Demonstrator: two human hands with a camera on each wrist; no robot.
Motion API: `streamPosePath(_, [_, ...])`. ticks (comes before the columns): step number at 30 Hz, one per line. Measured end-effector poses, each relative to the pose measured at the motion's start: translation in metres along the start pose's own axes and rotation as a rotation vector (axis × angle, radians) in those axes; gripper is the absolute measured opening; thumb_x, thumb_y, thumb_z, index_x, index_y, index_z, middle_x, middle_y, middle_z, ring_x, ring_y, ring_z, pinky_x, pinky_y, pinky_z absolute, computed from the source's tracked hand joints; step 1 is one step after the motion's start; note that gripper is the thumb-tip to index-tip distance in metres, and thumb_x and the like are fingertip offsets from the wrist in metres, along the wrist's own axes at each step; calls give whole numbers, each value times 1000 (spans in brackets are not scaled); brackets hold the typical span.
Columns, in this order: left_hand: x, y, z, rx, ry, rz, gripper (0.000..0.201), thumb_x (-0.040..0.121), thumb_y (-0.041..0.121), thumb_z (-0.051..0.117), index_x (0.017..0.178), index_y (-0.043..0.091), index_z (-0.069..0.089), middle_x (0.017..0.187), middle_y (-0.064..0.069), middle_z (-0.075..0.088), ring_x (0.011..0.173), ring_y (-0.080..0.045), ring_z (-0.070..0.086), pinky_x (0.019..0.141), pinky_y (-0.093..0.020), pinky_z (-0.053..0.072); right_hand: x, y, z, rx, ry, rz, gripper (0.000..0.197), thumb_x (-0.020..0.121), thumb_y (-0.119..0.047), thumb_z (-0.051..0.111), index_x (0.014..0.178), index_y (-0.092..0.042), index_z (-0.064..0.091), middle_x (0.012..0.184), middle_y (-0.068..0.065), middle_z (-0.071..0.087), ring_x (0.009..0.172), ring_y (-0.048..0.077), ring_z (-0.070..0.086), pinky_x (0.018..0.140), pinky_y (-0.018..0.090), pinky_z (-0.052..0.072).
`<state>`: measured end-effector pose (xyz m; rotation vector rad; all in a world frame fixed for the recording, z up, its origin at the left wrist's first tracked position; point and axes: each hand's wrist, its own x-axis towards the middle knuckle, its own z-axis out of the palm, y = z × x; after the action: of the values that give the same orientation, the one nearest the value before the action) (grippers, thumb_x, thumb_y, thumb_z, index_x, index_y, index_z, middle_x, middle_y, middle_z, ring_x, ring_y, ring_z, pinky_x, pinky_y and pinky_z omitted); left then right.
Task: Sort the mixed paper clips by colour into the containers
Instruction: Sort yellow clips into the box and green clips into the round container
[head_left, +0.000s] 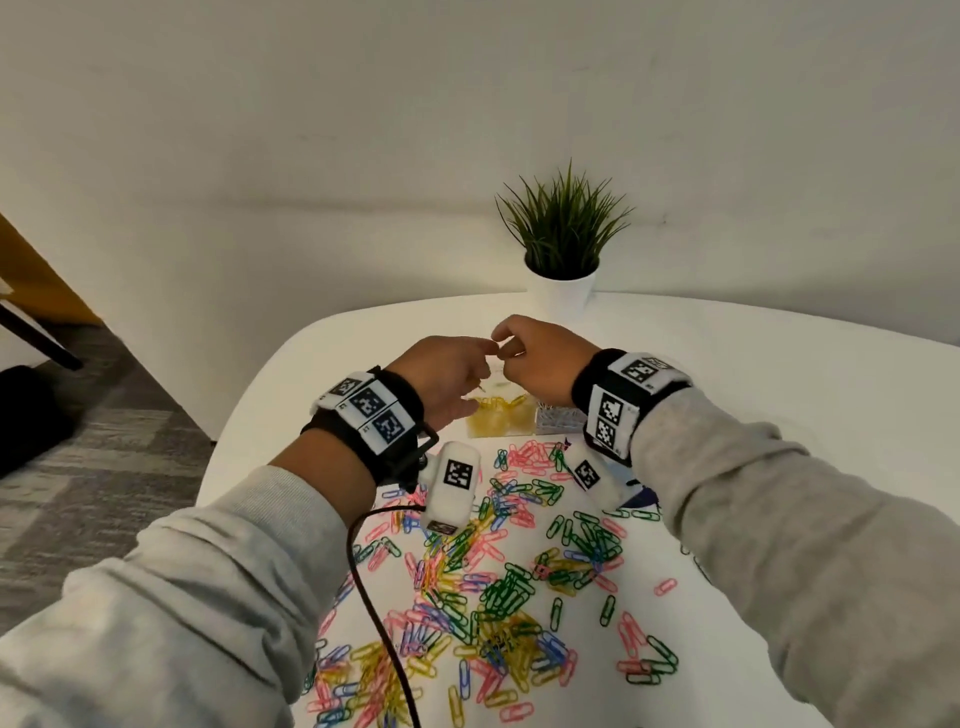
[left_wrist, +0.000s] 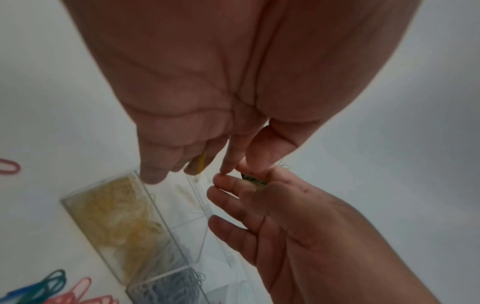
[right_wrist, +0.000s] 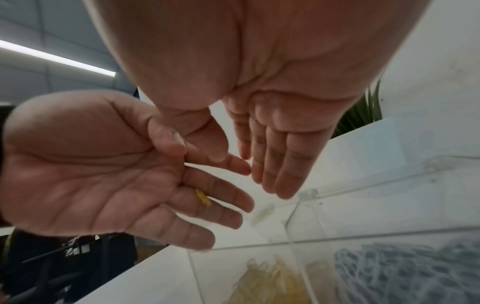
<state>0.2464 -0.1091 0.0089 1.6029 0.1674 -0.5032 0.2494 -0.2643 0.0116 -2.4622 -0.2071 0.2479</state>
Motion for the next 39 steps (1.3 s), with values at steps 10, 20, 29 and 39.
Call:
streamPosePath(10, [-18, 2, 5, 138, -45, 185, 50, 87, -11, 41, 124, 14, 65, 127, -6, 56, 118, -13, 47, 109, -30, 35, -63, 30, 24, -123, 126, -142, 23, 94, -10, 47, 99, -25, 64, 100, -7, 61, 88, 11, 57, 78, 25, 44])
streamPosePath(20, [-59, -62, -5, 1485, -379, 324, 36, 93, 16, 49, 120, 31, 68, 123, 1, 62, 115, -22, 57, 98, -33, 47, -85, 65, 41, -339, -128, -9, 20, 91, -15, 56, 106, -26, 65, 93, -10, 53, 88, 13, 54, 76, 24, 40])
streamPosePath(29, [-52, -90, -12, 1318, -112, 401, 31, 96, 34, 55, 126, 38, 62, 120, 6, 54, 110, -16, 56, 93, -27, 44, -90, 52, 49, -347, -186, -112, 18, 94, -36, 60, 112, -34, 65, 100, -8, 49, 88, 11, 50, 83, 28, 45])
streamPosePath(39, [-51, -98, -14, 1289, -81, 397, 17, 86, 44, 68, 99, 33, 70, 105, 8, 51, 96, -15, 57, 87, -30, 48, -89, 52, 50, -335, -207, -45, 24, 91, -21, 56, 111, -33, 60, 102, -7, 48, 94, 16, 54, 88, 34, 48])
